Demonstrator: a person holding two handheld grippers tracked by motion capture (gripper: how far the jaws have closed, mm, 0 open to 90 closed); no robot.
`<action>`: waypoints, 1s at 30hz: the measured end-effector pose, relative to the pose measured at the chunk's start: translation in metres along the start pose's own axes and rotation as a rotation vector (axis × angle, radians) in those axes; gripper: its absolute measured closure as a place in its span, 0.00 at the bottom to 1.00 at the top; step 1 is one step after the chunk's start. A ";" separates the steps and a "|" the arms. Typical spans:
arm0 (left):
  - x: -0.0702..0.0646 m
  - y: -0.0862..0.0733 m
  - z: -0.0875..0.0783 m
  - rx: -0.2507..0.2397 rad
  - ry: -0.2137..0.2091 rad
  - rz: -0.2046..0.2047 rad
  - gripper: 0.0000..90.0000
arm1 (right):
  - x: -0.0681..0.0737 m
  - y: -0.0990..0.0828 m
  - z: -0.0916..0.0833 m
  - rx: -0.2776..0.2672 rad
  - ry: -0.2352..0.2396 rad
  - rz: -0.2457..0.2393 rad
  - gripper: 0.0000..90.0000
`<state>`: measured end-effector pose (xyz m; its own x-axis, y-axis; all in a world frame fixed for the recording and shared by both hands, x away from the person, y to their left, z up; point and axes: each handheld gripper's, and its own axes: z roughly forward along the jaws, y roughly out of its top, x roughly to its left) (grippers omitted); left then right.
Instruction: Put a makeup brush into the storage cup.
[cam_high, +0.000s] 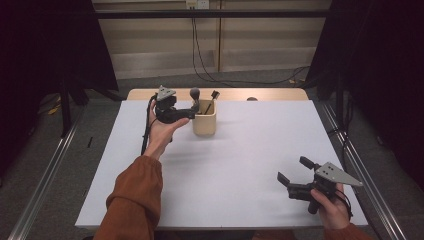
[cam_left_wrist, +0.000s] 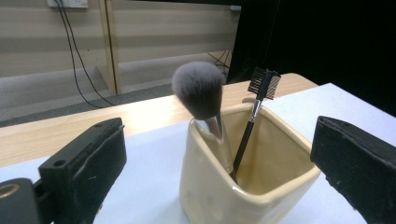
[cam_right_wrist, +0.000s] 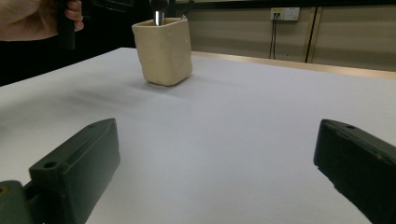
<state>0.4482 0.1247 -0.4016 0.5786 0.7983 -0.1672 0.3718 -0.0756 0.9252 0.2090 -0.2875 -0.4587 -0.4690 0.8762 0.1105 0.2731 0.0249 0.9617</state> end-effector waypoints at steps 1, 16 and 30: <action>0.001 -0.001 -0.002 0.005 -0.003 0.010 0.03 | 0.000 0.000 0.000 -0.001 -0.002 -0.002 0.00; 0.002 -0.002 -0.039 -0.042 0.011 0.021 0.03 | 0.001 0.000 -0.007 -0.008 -0.020 -0.002 0.00; 0.007 -0.014 -0.074 -0.052 0.009 0.028 0.03 | 0.002 0.001 -0.006 -0.009 -0.021 -0.010 0.00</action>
<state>0.3929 0.1753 -0.3903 0.5819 0.8014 -0.1383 0.3172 -0.0671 0.9460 0.2031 -0.2883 -0.4560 -0.4543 0.8857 0.0956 0.2610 0.0297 0.9649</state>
